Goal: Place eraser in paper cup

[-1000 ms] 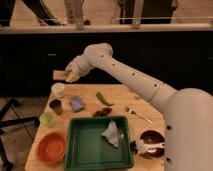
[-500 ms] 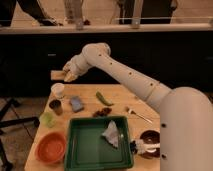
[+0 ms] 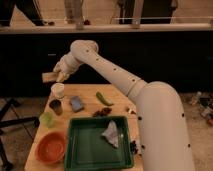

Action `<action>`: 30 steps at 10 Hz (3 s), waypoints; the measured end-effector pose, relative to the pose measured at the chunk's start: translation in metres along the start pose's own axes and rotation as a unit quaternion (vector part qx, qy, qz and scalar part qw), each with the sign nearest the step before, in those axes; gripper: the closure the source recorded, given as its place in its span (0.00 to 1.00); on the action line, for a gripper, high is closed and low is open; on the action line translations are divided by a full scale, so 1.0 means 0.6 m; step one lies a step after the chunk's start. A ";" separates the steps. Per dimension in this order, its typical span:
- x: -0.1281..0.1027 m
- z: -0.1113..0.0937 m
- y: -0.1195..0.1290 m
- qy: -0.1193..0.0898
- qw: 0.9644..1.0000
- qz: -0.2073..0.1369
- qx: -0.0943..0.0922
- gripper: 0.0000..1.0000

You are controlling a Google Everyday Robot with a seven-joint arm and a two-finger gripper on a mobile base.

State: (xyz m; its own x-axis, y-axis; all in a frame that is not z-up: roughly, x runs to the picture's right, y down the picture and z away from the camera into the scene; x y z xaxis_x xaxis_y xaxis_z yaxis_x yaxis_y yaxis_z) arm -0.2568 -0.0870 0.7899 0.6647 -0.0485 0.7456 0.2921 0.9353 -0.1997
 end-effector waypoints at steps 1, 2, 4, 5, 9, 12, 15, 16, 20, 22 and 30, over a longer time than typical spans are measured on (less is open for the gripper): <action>0.009 0.016 -0.001 0.004 1.000 0.005 -0.012 1.00; 0.020 0.035 -0.001 0.009 1.000 0.012 -0.026 1.00; 0.036 0.068 -0.006 0.016 0.998 0.023 -0.051 1.00; 0.042 0.080 -0.008 0.018 0.998 0.028 -0.059 1.00; 0.051 0.102 -0.022 0.025 0.996 0.037 -0.080 1.00; 0.056 0.126 -0.024 0.027 0.994 0.041 -0.098 1.00; 0.061 0.147 -0.018 0.027 0.992 0.045 -0.113 1.00; 0.064 0.150 -0.018 0.028 0.992 0.047 -0.116 1.00; 0.079 0.162 -0.016 0.030 0.989 0.058 -0.129 1.00; 0.081 0.168 -0.016 0.031 0.989 0.060 -0.135 1.00; 0.090 0.176 -0.014 0.037 0.986 0.073 -0.145 1.00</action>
State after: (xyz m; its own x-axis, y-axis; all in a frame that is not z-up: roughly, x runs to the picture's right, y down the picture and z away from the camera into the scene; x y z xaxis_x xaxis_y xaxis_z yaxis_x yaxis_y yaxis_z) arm -0.2963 -0.0604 0.8989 0.7598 0.0438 0.6487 0.3664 0.7954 -0.4828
